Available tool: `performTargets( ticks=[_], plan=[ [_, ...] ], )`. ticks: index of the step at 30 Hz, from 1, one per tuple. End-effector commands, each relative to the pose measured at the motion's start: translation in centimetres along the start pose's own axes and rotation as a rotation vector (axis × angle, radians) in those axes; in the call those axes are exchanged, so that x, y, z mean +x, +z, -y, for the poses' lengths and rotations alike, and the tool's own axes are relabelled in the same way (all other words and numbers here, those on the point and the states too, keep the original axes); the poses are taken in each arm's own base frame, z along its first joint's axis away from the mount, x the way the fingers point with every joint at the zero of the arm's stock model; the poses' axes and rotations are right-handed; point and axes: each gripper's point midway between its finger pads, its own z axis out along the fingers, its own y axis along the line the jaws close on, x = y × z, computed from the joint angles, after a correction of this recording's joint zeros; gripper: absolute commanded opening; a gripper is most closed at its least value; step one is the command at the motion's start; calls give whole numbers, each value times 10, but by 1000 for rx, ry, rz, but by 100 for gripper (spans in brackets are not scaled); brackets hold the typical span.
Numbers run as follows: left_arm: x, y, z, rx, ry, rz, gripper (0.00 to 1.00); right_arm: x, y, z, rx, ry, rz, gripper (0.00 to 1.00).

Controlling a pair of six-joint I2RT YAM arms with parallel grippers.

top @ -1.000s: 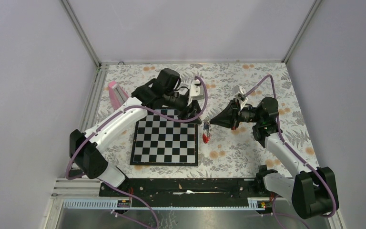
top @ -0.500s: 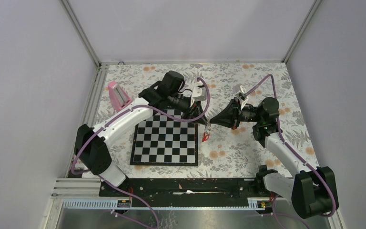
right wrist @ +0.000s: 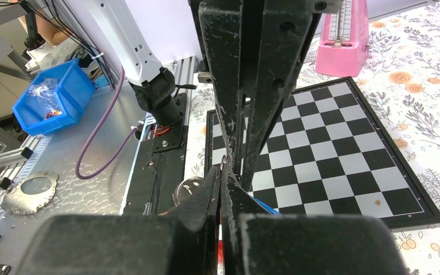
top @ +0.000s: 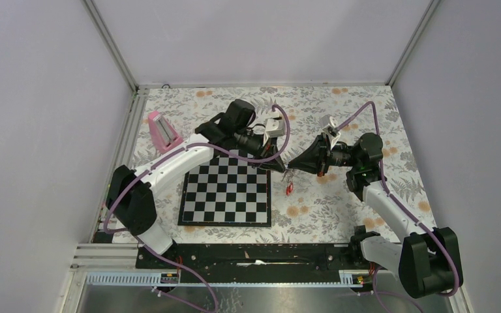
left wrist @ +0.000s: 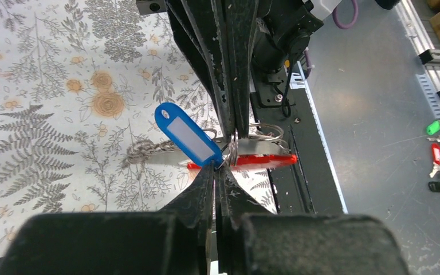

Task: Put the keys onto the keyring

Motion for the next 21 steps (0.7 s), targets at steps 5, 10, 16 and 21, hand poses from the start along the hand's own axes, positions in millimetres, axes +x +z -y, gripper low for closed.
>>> performTargets(
  ticks=[5,10,16,21],
  plan=[
    [-22,6,-2,26,18,41,25,-1,-1,0,-5,-72,0,0],
    [-24,-6,1,-23,95,35,40,-1,-2,-1,-3,-79,-3,0],
    [-27,-16,13,-33,170,43,52,0,-3,0,-1,-76,-5,0],
    [-31,-15,13,-27,177,53,53,1,-3,1,3,-72,-6,0]
  ],
)
